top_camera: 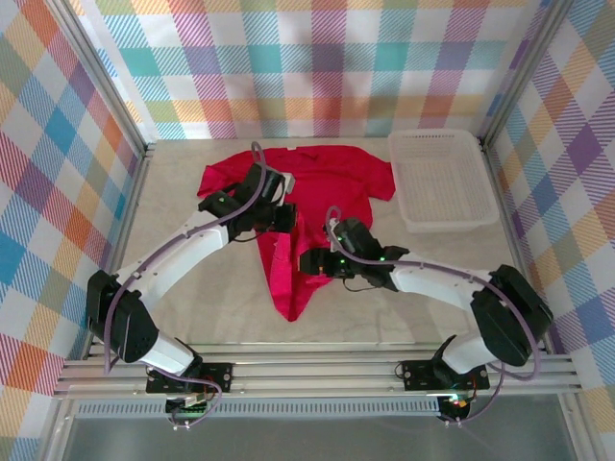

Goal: Fold the inside-out t-shirt

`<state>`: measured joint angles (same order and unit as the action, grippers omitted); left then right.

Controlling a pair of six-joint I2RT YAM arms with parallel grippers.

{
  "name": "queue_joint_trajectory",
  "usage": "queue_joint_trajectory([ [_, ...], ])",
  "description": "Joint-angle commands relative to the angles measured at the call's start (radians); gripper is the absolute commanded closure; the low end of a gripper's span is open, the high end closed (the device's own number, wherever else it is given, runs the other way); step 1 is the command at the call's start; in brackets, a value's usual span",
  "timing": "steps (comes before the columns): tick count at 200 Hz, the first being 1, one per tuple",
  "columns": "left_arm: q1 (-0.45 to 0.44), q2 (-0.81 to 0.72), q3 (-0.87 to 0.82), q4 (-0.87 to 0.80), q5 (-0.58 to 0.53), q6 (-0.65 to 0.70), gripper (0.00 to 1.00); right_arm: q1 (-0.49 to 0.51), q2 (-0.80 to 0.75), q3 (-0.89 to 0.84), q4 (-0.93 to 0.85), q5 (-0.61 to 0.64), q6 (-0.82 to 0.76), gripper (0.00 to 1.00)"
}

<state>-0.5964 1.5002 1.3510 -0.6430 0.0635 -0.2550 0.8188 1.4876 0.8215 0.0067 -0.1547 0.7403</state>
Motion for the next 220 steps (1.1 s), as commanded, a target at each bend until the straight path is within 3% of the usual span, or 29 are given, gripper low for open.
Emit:
queue_joint_trajectory([
  [1, 0.022, -0.033, 0.014, -0.023, 0.022, -0.009, 1.00, 0.031, 0.079, 0.059, -0.011, 0.160, -0.051, 0.29],
  [30, 0.053, -0.042, 0.005, -0.021, 0.032, -0.009, 1.00, 0.045, 0.191, 0.112, -0.062, 0.236, -0.037, 0.27],
  [46, 0.075, -0.049, 0.005, -0.025, 0.039, -0.007, 1.00, 0.045, 0.230, 0.133, -0.122, 0.279, -0.008, 0.33],
  [58, 0.090, -0.056, 0.005, -0.028, 0.043, -0.006, 1.00, 0.043, 0.238, 0.148, -0.173, 0.310, -0.009, 0.49],
  [76, 0.110, -0.068, 0.008, -0.036, 0.050, -0.004, 1.00, 0.035, 0.199, 0.155, -0.254, 0.369, -0.030, 0.86],
  [86, 0.115, -0.075, 0.011, -0.042, 0.051, -0.006, 1.00, 0.017, 0.138, 0.146, -0.297, 0.396, -0.048, 1.00],
  [124, 0.116, -0.097, 0.002, -0.028, 0.092, -0.067, 1.00, -0.141, -0.160, 0.085, -0.457, 0.397, -0.165, 1.00],
  [151, 0.105, -0.111, -0.055, 0.048, 0.143, -0.163, 1.00, -0.254, -0.286, 0.050, -0.539, 0.375, -0.232, 1.00],
  [184, 0.011, -0.089, -0.126, 0.157, 0.149, -0.252, 1.00, -0.343, -0.319, 0.012, -0.570, 0.392, -0.273, 1.00],
  [220, -0.078, -0.011, -0.124, 0.220, 0.153, -0.297, 1.00, -0.441, -0.253, 0.042, -0.618, 0.404, -0.265, 1.00],
])
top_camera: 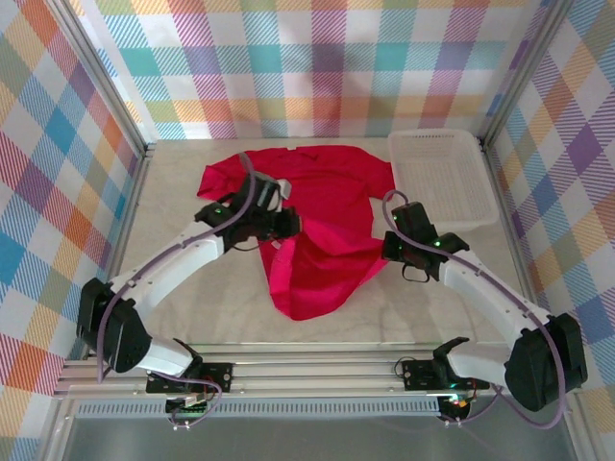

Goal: Fold the inside-out t-shirt

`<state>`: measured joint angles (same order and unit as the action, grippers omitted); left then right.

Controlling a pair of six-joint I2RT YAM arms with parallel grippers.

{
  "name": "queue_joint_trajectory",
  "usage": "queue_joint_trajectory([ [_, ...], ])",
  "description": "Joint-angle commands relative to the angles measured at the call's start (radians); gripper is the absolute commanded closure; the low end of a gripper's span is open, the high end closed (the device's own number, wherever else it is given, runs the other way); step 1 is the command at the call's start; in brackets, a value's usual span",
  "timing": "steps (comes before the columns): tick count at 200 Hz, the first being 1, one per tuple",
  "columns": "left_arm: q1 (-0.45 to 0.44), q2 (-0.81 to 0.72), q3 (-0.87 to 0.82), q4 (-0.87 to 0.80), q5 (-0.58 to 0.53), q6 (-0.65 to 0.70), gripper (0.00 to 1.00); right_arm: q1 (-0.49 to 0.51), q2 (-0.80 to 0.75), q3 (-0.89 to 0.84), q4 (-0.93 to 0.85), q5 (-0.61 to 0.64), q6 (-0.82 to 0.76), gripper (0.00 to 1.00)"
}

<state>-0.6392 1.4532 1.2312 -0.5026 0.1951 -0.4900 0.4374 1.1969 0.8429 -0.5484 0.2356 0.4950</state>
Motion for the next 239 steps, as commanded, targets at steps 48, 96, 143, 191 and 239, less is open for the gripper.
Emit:
queue_joint_trajectory([
  [48, -0.036, 0.121, 0.072, 0.042, -0.004, -0.058, 1.00, -0.063, 0.078, 0.059, -0.068, -0.235, 0.014, 0.53],
  [96, -0.033, 0.191, 0.163, -0.021, -0.002, -0.045, 1.00, 0.054, -0.041, -0.002, 0.027, -0.325, 0.153, 0.54],
  [143, -0.027, 0.192, 0.219, -0.065, -0.012, -0.042, 1.00, 0.264, 0.049, -0.190, 0.522, -0.355, 0.278, 0.83],
  [191, -0.027, 0.178, 0.304, -0.123, -0.017, -0.058, 1.00, 0.325, 0.453, -0.073, 0.927, -0.244, 0.316, 0.97],
  [239, -0.028, 0.109, 0.367, -0.187, -0.013, -0.132, 1.00, 0.280, 0.639, 0.139, 1.029, 0.111, 0.381, 0.89],
])
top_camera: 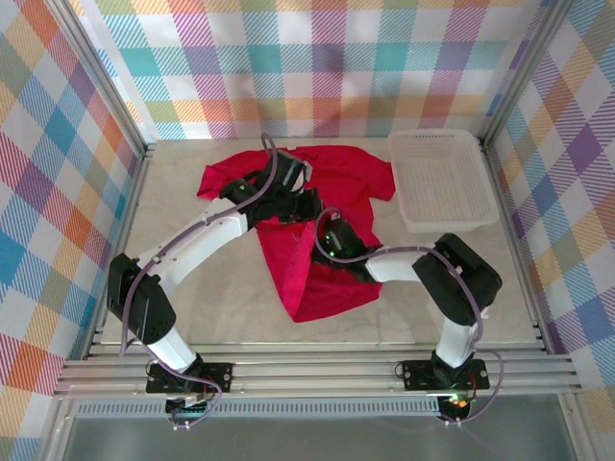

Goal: Fold the inside-out t-shirt

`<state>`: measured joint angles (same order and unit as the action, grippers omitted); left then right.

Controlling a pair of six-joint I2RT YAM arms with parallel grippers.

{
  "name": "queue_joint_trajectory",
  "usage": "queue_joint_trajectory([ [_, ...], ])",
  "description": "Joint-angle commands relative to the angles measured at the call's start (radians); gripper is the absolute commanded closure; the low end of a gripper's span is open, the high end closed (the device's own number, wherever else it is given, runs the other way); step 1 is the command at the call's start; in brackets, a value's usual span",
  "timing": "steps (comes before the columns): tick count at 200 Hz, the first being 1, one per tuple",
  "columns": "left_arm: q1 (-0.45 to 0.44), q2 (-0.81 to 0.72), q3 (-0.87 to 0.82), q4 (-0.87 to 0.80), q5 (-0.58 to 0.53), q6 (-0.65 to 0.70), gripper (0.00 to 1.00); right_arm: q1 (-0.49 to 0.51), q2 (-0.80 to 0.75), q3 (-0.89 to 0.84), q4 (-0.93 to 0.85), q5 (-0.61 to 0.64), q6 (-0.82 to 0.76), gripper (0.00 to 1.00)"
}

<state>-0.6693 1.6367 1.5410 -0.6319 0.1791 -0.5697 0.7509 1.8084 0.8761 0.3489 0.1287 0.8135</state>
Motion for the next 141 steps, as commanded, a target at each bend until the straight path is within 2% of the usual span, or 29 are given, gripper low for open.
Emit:
queue_joint_trajectory([
  [1, 0.002, -0.077, 0.058, -0.058, 0.004, -0.054, 1.00, -0.036, 0.029, 0.109, 0.129, 0.224, 0.065, 0.89],
  [34, 0.001, -0.133, 0.066, -0.029, 0.023, -0.108, 1.00, -0.105, -0.011, 0.132, -0.009, 0.406, 0.161, 0.85],
  [62, 0.002, -0.158, 0.082, -0.056, -0.004, -0.082, 1.00, -0.216, -0.146, 0.107, -0.167, 0.418, 0.090, 0.84],
  [94, 0.002, -0.142, 0.076, -0.028, 0.009, -0.093, 1.00, -0.320, -0.227, 0.132, -0.302, 0.322, -0.067, 0.85],
  [114, -0.002, -0.114, 0.059, 0.017, 0.032, -0.119, 1.00, -0.319, -0.244, 0.133, -0.324, 0.192, -0.117, 0.85],
  [129, -0.004, -0.090, 0.054, 0.036, 0.034, -0.133, 1.00, -0.302, -0.245, 0.108, -0.318, 0.039, -0.085, 0.84],
  [141, -0.004, -0.074, 0.054, 0.049, 0.034, -0.140, 1.00, -0.263, -0.253, 0.064, -0.295, -0.017, -0.049, 0.82],
])
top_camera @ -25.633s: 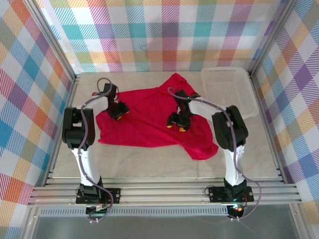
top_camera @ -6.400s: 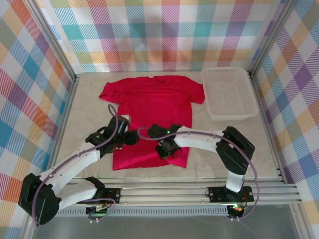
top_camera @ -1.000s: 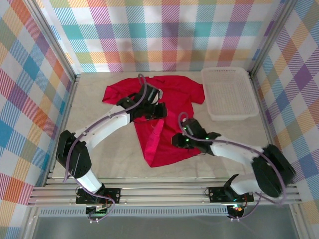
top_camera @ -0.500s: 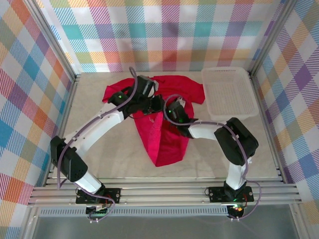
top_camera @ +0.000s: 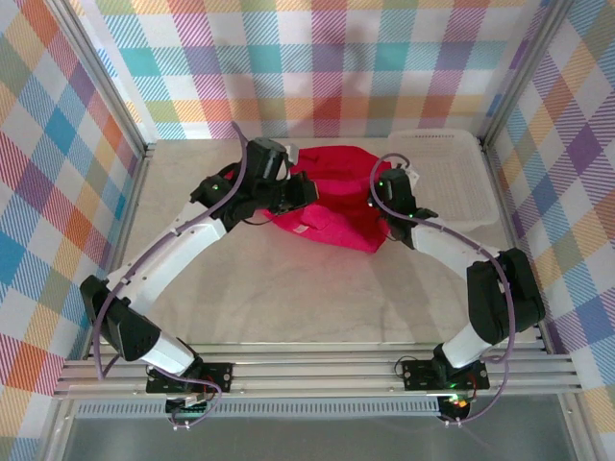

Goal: Fold the inside-out t-shirt

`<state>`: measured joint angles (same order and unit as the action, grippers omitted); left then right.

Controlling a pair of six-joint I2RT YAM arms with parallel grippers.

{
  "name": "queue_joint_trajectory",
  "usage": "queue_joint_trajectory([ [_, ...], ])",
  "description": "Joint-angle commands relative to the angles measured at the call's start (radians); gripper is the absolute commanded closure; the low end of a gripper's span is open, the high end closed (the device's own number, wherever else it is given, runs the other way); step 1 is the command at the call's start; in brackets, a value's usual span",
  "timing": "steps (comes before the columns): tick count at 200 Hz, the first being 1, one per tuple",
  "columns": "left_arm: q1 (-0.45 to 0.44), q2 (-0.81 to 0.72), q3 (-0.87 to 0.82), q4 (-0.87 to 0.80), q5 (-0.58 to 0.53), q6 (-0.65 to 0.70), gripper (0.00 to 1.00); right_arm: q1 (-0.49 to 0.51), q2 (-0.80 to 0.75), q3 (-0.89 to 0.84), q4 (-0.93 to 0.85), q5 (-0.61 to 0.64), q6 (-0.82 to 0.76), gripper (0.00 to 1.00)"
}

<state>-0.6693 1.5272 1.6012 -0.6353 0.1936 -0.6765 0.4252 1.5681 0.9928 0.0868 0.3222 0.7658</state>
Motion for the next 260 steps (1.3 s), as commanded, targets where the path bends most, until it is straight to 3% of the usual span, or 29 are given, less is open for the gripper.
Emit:
queue_joint_trajectory([
  [1, -0.004, 0.036, -0.006, 0.053, 0.019, -0.034, 1.00, 0.067, -0.014, -0.057, -0.029, -0.212, 0.002, 0.82],
  [30, -0.004, 0.076, 0.013, 0.062, 0.021, -0.038, 1.00, 0.178, -0.064, -0.194, 0.087, -0.214, 0.068, 0.77],
  [60, -0.004, 0.103, 0.032, 0.059, 0.032, -0.040, 1.00, 0.218, -0.054, -0.223, 0.166, -0.218, 0.054, 0.77],
  [90, -0.004, 0.103, 0.044, 0.051, 0.032, -0.041, 1.00, 0.222, 0.084, -0.136, 0.294, -0.271, 0.055, 0.78],
  [117, -0.004, 0.084, 0.060, 0.034, 0.024, -0.041, 1.00, 0.240, 0.265, 0.041, 0.413, -0.344, 0.101, 0.77],
  [139, -0.004, 0.057, 0.078, 0.018, 0.015, -0.042, 1.00, 0.247, 0.383, 0.161, 0.456, -0.267, 0.157, 0.75],
  [165, -0.004, 0.020, 0.098, -0.001, 0.010, -0.041, 1.00, 0.221, 0.427, 0.235, 0.364, -0.006, 0.166, 0.74],
  [193, 0.000, -0.030, 0.107, -0.069, -0.035, 0.014, 1.00, 0.153, 0.310, 0.218, 0.174, 0.194, 0.131, 0.74],
  [260, 0.034, 0.007, -0.056, 0.033, 0.002, 0.048, 1.00, 0.060, 0.155, 0.164, 0.035, 0.177, -0.116, 0.74],
])
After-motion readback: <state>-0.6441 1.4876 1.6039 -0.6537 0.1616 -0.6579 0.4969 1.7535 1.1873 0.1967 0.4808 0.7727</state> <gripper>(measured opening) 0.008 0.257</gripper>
